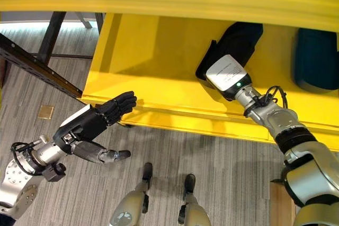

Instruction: Move parts from the plastic box to the shelf.

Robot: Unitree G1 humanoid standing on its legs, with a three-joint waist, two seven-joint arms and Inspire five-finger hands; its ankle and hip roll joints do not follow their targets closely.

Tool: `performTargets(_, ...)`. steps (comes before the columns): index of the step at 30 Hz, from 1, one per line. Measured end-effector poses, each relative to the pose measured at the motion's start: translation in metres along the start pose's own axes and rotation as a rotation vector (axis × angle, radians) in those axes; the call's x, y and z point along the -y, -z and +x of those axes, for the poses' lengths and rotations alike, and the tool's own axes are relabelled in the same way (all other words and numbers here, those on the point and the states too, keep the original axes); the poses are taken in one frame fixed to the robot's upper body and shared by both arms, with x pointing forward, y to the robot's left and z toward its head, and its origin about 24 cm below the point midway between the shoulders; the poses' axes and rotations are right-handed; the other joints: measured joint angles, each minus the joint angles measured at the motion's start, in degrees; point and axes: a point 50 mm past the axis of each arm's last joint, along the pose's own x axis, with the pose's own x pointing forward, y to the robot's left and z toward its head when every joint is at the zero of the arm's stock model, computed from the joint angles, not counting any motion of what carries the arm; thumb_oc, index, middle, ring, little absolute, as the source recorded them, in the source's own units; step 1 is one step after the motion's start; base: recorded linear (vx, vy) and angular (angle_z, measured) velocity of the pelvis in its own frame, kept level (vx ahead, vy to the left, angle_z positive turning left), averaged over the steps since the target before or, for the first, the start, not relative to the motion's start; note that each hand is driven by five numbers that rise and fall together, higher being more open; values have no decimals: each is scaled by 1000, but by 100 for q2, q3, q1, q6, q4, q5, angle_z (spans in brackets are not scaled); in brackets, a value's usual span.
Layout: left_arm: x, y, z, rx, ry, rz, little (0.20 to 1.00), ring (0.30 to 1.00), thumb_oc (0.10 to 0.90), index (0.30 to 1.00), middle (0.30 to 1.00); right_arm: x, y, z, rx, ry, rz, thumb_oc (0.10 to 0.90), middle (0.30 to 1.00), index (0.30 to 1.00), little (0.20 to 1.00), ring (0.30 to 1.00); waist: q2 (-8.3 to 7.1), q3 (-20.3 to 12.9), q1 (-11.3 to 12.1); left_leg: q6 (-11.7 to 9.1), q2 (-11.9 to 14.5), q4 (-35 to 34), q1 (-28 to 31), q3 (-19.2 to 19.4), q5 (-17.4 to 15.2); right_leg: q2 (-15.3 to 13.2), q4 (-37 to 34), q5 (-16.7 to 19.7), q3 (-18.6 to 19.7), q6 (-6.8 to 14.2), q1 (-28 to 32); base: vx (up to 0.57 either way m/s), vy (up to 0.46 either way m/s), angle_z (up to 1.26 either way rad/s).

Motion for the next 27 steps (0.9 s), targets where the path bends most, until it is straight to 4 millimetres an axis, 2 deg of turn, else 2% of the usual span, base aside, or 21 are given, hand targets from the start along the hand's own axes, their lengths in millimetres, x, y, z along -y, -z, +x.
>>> performTargets(4, 0, 0, 0, 0, 4, 1, 1000, 1000, 900, 1000, 1000, 12, 7, 10, 26, 18, -78, 400, 300, 300, 300, 300, 20, 81, 12, -37, 45, 0, -92, 0, 27, 46, 1, 35, -3, -35, -105, -9, -65, -3)
performTargets(13, 0, 0, 1, -1, 28, 1, 1000, 1000, 900, 1000, 1000, 19, 13, 11, 87, 34, -191, 400, 300, 300, 300, 300, -8, 100, 123, -59, 98, 1, -160, 8, 42, 87, 131, 11, 1, -48, -254, 2, -64, -3)
performTargets(19, -3, -1, -2, -37, 64, 25, 1000, 1000, 900, 1000, 1000, 25, 13, 10, 197, 35, -280, 400, 300, 300, 300, 300, -170, 195, 151, -104, 170, 1, -170, 2, 71, 146, 248, -15, -5, -70, -321, 7, -62, -1)
performTargets(23, -4, -1, -4, -48, 64, 29, 1000, 1000, 900, 1000, 1000, 28, 18, 9, 214, 7, -309, 400, 300, 300, 300, 300, -198, 209, 154, -118, 189, 1, -172, 5, 81, 156, 364, -53, -10, -96, -375, 1, -50, 0)
performTargets(27, -6, -3, -5, -62, 74, 45, 1000, 1000, 900, 1000, 1000, 32, 17, 12, 223, 2, -313, 400, 300, 300, 300, 300, -296, 259, 142, -133, 226, 1, -177, 6, 93, 192, 417, -64, 2, -117, -412, 7, -35, -3)
